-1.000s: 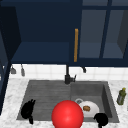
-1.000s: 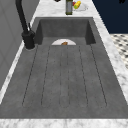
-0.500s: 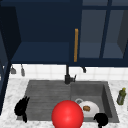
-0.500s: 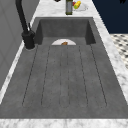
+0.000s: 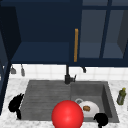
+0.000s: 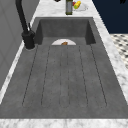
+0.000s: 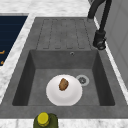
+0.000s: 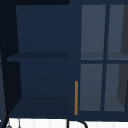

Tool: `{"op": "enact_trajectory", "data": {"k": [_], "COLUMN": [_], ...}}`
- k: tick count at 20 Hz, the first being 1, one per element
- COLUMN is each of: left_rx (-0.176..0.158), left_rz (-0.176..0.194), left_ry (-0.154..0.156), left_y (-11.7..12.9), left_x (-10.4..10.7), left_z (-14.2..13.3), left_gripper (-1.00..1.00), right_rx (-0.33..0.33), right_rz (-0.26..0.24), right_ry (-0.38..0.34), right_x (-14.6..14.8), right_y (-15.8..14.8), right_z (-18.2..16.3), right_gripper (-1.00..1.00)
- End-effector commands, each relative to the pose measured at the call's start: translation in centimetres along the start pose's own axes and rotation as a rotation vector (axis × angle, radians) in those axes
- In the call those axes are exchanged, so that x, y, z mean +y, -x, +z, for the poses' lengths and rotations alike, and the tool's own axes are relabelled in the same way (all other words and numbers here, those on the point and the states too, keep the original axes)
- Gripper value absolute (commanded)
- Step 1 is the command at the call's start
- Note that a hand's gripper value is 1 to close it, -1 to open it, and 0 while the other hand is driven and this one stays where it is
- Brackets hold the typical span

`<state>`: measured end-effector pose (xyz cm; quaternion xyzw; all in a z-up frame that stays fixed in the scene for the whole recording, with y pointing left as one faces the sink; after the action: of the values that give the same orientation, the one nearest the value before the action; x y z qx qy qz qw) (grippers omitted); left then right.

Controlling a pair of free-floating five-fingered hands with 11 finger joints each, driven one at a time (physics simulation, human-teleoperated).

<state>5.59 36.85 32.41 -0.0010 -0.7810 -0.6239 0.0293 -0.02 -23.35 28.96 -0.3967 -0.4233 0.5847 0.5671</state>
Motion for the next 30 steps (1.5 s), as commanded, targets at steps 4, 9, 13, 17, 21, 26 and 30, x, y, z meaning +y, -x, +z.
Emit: {"op": "enact_trajectory", "data": {"k": [4,9,13,17,21,26,30], "left_rx": [-0.035,-0.026,-0.038,-0.042,0.005,0.049,0.078], "left_rz": [0.009,0.011,0.05,0.062,0.081,0.108,0.127], "left_ry": [-0.026,-0.033,-0.015,-0.008,0.015,0.073,0.103], "left_y": [3.1,5.7,6.9,8.5,9.9,11.0,11.5], "left_x": [0.1,0.1,-0.3,0.1,0.8,1.9,2.9], "left_z": [3.7,6.4,8.5,10.3,13.2,14.9,16.1], "left_gripper": [-1.0,-1.0,-1.0,-1.0,-1.0,-1.0,-1.0], "right_rx": [0.0,0.0,0.0,0.0,0.0,0.0,0.0], "right_rz": [0.0,0.0,0.0,0.0,0.0,0.0,0.0], "right_ry": [0.0,0.0,0.0,0.0,0.0,0.0,0.0], "right_x": [0.0,0.0,0.0,0.0,0.0,0.0,0.0], "right_y": [0.0,0.0,0.0,0.0,0.0,0.0,0.0], "right_z": [0.0,0.0,0.0,0.0,0.0,0.0,0.0], "right_gripper": [0.0,0.0,0.0,0.0,0.0,0.0,0.0]}}
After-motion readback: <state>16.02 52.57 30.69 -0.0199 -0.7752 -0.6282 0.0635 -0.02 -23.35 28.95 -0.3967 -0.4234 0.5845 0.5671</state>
